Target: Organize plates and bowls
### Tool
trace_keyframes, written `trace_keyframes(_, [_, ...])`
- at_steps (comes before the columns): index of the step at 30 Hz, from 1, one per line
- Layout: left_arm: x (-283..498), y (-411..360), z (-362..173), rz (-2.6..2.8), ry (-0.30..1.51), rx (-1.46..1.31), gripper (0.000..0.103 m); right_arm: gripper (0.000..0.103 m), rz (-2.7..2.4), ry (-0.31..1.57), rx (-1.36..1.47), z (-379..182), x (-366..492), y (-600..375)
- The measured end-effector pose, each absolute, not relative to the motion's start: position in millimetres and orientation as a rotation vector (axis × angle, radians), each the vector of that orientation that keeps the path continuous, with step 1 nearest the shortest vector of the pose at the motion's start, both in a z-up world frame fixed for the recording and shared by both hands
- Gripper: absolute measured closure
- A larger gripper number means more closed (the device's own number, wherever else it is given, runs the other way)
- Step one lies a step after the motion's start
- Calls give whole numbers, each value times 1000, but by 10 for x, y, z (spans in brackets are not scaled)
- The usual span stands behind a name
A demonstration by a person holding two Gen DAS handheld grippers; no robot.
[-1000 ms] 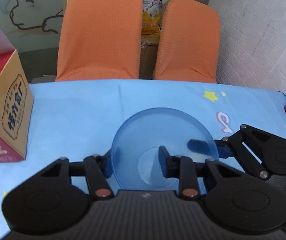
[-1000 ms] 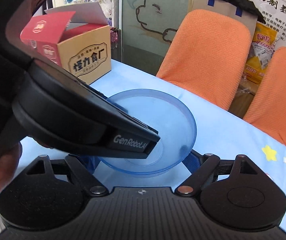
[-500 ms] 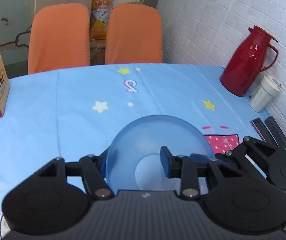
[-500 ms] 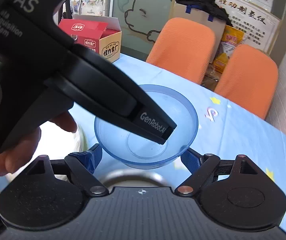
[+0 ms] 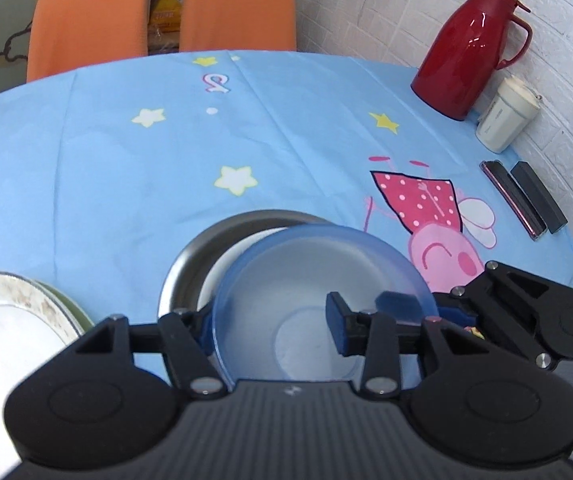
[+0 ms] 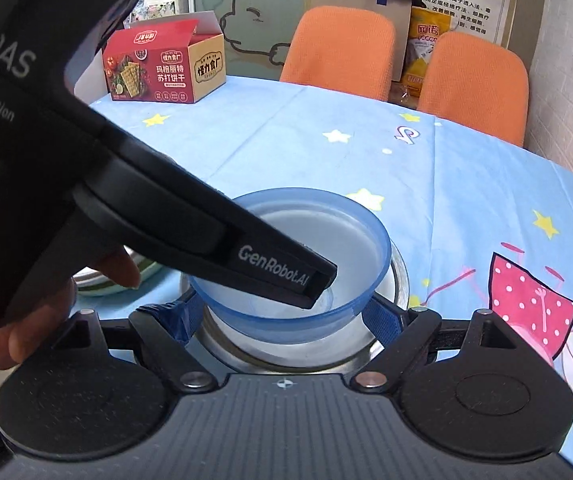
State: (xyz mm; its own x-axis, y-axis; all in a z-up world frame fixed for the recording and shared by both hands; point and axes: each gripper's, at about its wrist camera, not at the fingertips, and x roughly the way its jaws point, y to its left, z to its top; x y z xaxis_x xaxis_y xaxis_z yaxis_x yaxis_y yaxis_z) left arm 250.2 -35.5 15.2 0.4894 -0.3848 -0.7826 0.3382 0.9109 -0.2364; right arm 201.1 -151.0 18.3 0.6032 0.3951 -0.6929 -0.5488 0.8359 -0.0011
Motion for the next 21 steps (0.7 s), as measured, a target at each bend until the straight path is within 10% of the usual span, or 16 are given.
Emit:
trace_keyframes(4, [2489,-326,130,-456,956,-59,52,30,568,723,-213,158,1955,-1564])
trace_keyframes(6, [2492,-312,134,-469,952,-75,21,30,565,712,-204,161,1917,-1600])
trace_keyframes(21, [2044,101,544,-346,740,-190,9,28,316,526,50,293,1191,-2086])
